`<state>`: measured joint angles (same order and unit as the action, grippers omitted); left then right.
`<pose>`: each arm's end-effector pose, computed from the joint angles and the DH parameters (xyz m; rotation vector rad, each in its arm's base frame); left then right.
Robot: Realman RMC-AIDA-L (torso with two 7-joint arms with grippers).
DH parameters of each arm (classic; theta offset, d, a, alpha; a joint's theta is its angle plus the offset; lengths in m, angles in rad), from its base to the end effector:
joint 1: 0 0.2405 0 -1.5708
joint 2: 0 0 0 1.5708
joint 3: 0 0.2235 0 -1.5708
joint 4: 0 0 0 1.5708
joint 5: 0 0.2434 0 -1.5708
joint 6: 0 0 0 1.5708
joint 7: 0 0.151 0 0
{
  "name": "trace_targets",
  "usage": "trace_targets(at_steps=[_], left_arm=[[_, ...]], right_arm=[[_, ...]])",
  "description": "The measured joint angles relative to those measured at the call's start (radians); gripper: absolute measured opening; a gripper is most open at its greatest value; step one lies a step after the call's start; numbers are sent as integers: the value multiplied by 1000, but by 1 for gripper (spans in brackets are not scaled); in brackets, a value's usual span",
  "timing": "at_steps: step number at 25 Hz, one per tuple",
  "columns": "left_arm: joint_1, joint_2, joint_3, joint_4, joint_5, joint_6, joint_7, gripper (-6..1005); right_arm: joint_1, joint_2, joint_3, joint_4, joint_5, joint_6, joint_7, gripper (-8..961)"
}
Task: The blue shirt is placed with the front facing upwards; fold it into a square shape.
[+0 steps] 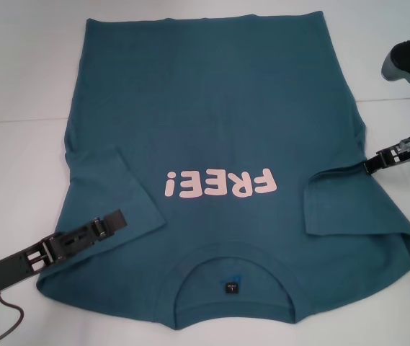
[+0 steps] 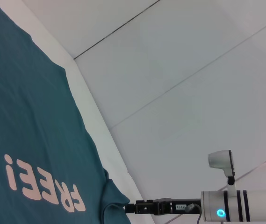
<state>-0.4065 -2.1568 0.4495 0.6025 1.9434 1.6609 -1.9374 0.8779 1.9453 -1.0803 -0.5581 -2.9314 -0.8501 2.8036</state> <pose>-0.2832 0.2995 0.0082 -2.2447 -1.6293 -1.2193 0.2776 0.4727 0.0497 -1.8976 1.1827 -0.3815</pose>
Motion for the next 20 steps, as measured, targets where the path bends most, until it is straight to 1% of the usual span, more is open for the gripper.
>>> trace_targets(at_steps=[3, 6, 10, 13, 15, 18, 20], left_arm=[[0, 0, 0, -7, 0, -11, 0, 843], [-2, 1, 0, -11, 0, -15, 1, 843], [-2, 2, 0, -12, 0, -16, 1, 844], [-1, 2, 0, -12, 0, -15, 1, 844], [-1, 3, 0, -12, 0, -12, 0, 844], [-2, 3, 0, -12, 0, -10, 0, 843], [-5, 4, 0, -12, 0, -9, 0, 843]], right_arm=[[5, 2, -2, 0, 0, 24, 10, 895], [12, 9, 0, 5, 0, 77, 17, 896], [16, 29, 16, 1, 9, 230, 50, 896], [24, 40, 43, -11, 12, 283, 55, 896], [29, 43, 54, -23, 11, 274, 55, 895], [19, 44, 60, -67, 9, 225, 55, 895], [-9, 49, 82, -137, 13, 168, 52, 895]])
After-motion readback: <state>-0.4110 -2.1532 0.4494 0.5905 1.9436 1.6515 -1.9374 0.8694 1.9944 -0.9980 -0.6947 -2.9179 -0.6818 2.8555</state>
